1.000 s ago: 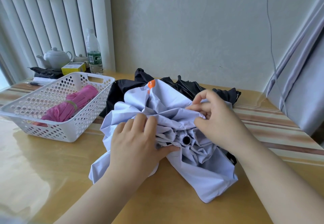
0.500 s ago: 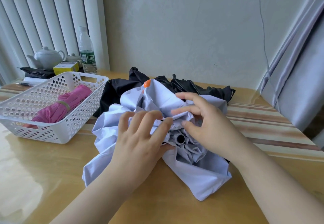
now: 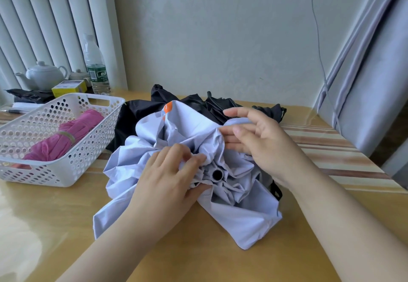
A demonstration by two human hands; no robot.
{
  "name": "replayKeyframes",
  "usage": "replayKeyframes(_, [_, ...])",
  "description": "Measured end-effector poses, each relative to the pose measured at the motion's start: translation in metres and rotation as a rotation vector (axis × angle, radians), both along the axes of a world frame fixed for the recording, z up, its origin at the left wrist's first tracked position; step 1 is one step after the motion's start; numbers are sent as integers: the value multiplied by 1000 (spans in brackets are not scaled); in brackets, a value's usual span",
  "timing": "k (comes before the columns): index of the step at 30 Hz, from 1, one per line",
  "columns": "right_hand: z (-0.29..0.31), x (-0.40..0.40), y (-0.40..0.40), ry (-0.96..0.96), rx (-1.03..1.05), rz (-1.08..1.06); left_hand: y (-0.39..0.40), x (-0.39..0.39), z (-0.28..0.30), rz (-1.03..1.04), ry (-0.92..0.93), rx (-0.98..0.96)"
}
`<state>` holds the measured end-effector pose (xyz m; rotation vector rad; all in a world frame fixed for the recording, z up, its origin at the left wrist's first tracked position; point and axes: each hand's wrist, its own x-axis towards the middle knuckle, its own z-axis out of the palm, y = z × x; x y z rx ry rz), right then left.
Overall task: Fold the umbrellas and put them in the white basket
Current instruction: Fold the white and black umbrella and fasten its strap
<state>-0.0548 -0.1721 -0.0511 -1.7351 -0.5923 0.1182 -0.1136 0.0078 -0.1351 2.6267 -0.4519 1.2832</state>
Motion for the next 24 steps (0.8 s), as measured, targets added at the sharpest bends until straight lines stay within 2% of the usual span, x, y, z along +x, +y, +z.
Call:
replayKeyframes(3, [-3,0,-4,-43,-76,-73,4,0,0,37,-25,-12])
replayKeyframes(6, [-10,-2,-5,-218,-283,-164,4,-2,1,99,-57,25])
replayKeyframes(9, [-12,-11,1,-355,-485,-132,3,-3,0,125,-71,37])
replayKeyframes(13, [-8,-17,9,-326,-470,-8,1,-2,2,31,-55,50])
replayKeyframes(18, [-6,-19,8,-183,-513,196,1,-4,3,48,-14,36])
replayKeyframes(24, [-5,-19,4,-195,-472,221,-4,-4,10,97,38,37])
